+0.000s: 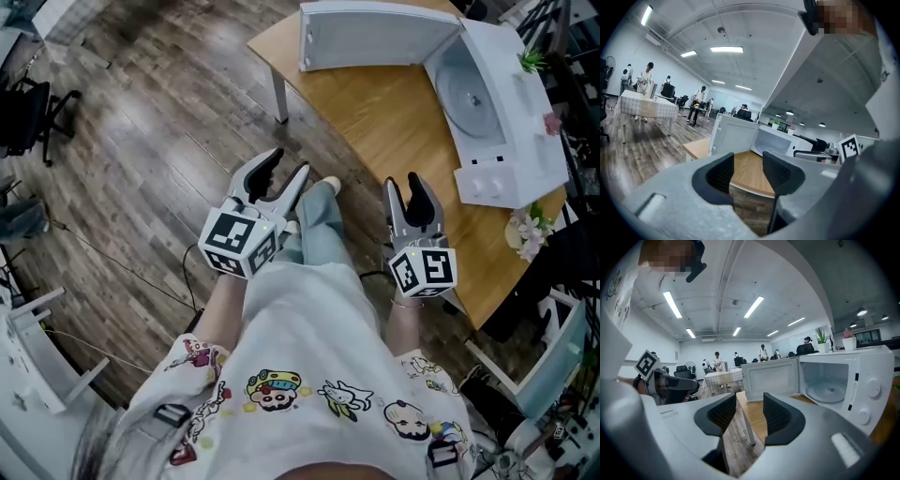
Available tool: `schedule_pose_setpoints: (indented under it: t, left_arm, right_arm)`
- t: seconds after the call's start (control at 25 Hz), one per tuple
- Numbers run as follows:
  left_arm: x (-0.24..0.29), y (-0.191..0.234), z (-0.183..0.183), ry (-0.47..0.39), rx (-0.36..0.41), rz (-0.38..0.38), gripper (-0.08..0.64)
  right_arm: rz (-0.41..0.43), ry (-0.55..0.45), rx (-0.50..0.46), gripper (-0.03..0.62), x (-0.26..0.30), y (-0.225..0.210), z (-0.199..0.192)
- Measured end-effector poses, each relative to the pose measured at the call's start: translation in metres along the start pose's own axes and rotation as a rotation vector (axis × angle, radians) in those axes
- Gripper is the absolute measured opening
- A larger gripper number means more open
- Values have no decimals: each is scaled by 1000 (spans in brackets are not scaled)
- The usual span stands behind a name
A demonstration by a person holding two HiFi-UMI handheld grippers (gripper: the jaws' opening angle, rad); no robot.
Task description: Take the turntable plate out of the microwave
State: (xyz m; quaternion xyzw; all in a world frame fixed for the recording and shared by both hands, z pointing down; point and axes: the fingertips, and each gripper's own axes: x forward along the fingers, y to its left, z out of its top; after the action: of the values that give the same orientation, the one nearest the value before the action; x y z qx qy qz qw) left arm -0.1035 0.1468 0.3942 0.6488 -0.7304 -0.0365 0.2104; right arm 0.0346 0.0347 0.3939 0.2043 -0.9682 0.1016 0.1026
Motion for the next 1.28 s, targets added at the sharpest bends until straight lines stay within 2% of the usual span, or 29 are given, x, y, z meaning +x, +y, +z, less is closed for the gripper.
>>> schedule_pose_setpoints:
  t: [0.4, 0.72, 1.0, 1.28]
  left_arm:
    - [112, 18, 55, 15, 56, -115, 189]
    - [195, 10, 91, 51, 82, -219, 189]
    - [261, -26, 96, 94, 109, -372, 199]
    - [302, -66, 87, 157, 125, -533, 199]
  right_arm:
    - [-98, -30, 16, 189, 72, -74, 37]
    - [-188, -46, 47, 207, 103, -131, 65]
    - [-285, -65, 70, 225, 103, -174, 73]
    - [-405, -73, 101, 229, 84, -199, 73]
